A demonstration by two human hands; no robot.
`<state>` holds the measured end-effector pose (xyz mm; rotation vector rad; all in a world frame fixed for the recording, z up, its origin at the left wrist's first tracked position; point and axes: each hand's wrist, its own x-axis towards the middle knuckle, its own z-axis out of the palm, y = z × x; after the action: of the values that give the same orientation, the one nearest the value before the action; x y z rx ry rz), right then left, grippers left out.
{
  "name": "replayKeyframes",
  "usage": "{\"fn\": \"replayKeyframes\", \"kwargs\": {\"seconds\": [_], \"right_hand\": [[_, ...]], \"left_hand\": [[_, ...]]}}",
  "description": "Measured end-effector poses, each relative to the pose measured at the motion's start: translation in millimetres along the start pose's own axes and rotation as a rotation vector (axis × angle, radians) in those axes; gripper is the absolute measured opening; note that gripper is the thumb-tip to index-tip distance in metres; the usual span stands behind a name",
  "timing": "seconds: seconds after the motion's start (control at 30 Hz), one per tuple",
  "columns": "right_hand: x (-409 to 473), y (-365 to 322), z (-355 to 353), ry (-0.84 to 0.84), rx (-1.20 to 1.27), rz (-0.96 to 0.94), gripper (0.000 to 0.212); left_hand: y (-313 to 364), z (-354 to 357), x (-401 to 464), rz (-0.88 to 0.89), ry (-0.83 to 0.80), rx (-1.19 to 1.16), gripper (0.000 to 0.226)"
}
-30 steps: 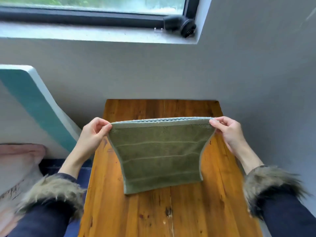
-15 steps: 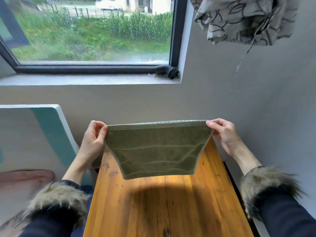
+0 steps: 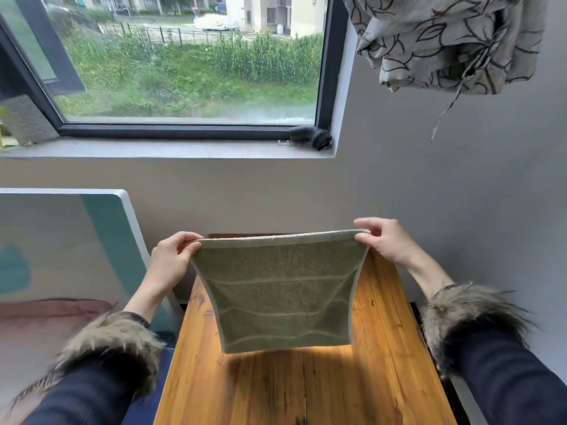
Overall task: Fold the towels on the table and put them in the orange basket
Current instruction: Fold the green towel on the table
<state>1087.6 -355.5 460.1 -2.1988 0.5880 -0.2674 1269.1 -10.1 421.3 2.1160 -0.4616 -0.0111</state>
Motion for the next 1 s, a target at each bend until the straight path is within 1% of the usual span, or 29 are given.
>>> {"fn": "replayKeyframes", "kwargs": {"seconds": [0.07, 0.17, 0.23, 0.3, 0.4, 0.47, 0.57, 0.67, 0.77, 0.83, 0.93, 1.0], "right_hand": [[2.5, 0.5, 2.2, -0.049, -0.134, -0.017, 0.019], [7.4, 3.1, 5.6, -0.021, -0.152, 0.003, 0.012], [9.8, 5.8, 6.4, 0.044, -0.091, 0.012, 0.009], [8.6, 10.7, 5.7, 0.070, -0.050, 0.023, 0.007], [-2.3, 19.4, 2.1, 0.039, 0.068, 0.049, 0.010], [-14.0, 24.5, -1.9, 0.012, 0.133, 0.073, 0.009], [-35.4, 30.4, -7.3, -0.047, 0.276, 0.121, 0.008], [-50.6, 33.4, -12.7, -0.100, 0.350, 0.161, 0.009], [-49.9, 36.2, -15.7, -0.120, 0.430, 0.214, 0.010], [-44.5, 39.1, -12.3, -0.144, 0.446, 0.266, 0.009], [-32.0, 54.7, 6.6, -0.176, 0.340, 0.325, 0.007], [-21.6, 72.2, 25.2, -0.179, 0.249, 0.348, 0.007]], "left_hand": [[-3.7, 4.7, 3.0, -0.029, 0.008, 0.028, 0.010], [0.5, 9.3, 9.6, -0.059, 0.031, 0.016, 0.010], [6.7, 9.9, 12.8, -0.057, 0.013, -0.023, 0.009], [12.4, 8.6, 10.8, -0.049, -0.033, -0.092, 0.011], [13.7, 3.6, -0.1, -0.059, -0.111, -0.198, 0.016], [12.8, -0.2, -10.1, -0.076, -0.165, -0.244, 0.014], [12.2, -3.8, -24.3, -0.118, -0.214, -0.338, 0.014], [13.3, -1.8, -31.3, -0.156, -0.254, -0.400, 0.016], [12.2, 1.2, -26.3, -0.177, -0.287, -0.397, 0.011], [5.2, 6.6, -19.7, -0.189, -0.308, -0.344, 0.010], [-16.6, 28.0, -13.0, -0.217, -0.334, -0.227, 0.008], [-34.9, 48.8, -11.8, -0.222, -0.305, -0.139, 0.009]]}}
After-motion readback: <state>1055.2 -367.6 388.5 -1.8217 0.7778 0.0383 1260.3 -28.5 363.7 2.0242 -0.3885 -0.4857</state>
